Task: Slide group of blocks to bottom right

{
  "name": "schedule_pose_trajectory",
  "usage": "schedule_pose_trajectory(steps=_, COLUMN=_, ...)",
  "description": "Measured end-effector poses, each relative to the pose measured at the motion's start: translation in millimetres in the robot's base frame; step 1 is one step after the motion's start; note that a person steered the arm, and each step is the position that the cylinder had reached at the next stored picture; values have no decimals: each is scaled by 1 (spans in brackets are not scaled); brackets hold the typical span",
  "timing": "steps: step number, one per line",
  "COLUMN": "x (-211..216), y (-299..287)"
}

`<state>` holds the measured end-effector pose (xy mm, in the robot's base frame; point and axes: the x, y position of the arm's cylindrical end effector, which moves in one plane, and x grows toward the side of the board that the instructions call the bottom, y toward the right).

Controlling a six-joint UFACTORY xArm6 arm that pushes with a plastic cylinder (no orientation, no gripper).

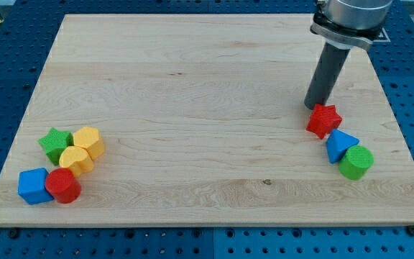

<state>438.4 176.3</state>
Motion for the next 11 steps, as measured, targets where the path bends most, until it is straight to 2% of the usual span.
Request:
schedule_pose_trajectory(steps=4, x=33, y=14)
schedule_pose_trajectory(steps=5, x=-2, y=-14)
schedule_pose_trajectory(steps=6, x=2, y=-48)
schedule_pose_trajectory(steps=7, x=30, y=-50)
schedule_pose_trajectory(steps=9, x=47, y=-12)
schedule_pose_trajectory(steps=11, x=66, y=-4)
